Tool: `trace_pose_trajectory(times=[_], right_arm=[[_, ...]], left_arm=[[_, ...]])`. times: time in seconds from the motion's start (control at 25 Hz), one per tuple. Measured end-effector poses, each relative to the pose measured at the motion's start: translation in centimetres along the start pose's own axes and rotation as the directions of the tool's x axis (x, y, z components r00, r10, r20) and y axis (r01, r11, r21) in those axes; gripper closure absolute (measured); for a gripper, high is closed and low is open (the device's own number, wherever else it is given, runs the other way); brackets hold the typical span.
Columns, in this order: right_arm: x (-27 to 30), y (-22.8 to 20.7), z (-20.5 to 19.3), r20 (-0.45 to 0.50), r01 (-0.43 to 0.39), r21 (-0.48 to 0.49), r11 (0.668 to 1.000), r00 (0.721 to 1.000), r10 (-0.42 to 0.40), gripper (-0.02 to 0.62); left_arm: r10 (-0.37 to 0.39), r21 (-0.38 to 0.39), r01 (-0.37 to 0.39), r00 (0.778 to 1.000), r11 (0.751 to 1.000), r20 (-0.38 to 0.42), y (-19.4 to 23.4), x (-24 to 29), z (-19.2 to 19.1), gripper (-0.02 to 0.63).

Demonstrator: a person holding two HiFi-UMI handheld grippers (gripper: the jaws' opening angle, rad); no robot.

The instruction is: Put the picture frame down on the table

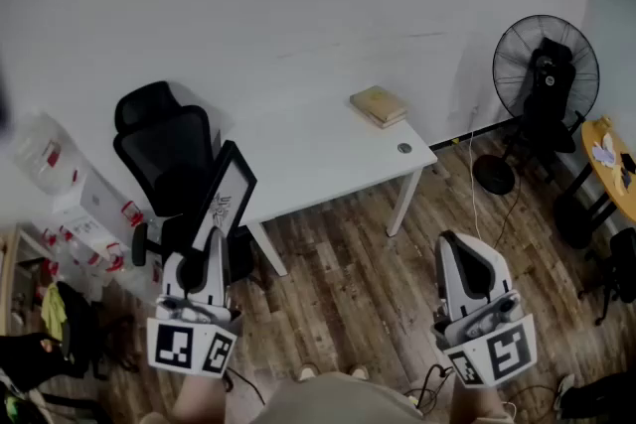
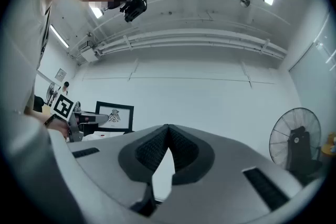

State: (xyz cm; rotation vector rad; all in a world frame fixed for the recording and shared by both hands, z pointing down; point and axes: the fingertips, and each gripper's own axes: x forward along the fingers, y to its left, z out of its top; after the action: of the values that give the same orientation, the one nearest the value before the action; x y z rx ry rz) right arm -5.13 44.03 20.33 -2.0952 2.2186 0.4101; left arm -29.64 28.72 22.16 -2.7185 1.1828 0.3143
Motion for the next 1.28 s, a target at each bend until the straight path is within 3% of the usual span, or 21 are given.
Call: trace_pose_trajectory(times=[0.88,1.28], right_arm=[[-4.1,-5.1,-3.3,-0.017,-0.061,0.142,0.988,0.998,0.064,0.572],[-2.6,-6.2,-5.9,-0.069,-0.067,0.154,0.986,0.995,0.078,0.572]], left_arm=[[0.001,0.024,0.001,0.997,1.0,-0.075,-8.7,0.4,-3.6,0.578],[-0.016,0.002,0.017,0.997,1.0,-0.071,-8.9,2.2,-5.0,0.578]])
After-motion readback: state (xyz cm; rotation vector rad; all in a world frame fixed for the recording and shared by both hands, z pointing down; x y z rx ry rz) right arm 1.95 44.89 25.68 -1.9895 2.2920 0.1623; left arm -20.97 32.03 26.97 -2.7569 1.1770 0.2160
